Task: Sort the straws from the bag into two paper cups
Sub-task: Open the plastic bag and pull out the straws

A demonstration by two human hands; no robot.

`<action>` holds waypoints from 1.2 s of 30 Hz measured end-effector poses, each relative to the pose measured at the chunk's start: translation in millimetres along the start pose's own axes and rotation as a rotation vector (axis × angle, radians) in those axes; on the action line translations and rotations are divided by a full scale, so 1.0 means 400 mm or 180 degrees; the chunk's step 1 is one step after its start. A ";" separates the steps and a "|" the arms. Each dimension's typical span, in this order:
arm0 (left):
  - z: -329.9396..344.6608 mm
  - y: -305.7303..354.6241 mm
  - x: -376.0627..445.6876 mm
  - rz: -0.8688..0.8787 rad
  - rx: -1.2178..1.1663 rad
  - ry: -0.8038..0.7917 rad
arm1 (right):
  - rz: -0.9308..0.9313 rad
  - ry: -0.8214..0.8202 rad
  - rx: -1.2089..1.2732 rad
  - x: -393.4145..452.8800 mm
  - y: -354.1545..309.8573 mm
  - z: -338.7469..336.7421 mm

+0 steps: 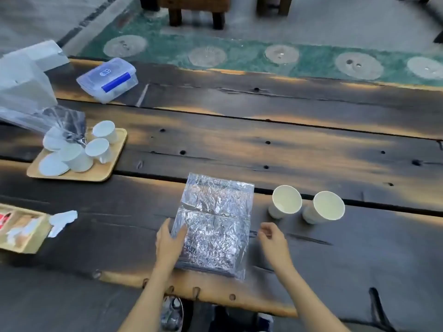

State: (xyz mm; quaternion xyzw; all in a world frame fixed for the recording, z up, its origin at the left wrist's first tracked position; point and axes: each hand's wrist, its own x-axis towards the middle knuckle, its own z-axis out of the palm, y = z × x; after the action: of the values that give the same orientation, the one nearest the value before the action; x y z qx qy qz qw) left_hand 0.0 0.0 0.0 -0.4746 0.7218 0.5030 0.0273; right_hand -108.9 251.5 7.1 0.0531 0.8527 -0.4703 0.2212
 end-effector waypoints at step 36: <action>0.015 0.054 0.246 -0.0611 -0.0333 -0.0244 | 0.1149 -0.0382 0.0381 0.232 -0.009 0.124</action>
State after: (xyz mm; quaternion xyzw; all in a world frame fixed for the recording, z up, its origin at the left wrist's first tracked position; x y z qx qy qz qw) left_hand -71.9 -59.3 -38.6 -0.5227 0.6443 0.5528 0.0782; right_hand -176.8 197.6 -52.4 0.1901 0.7851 -0.4752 0.3488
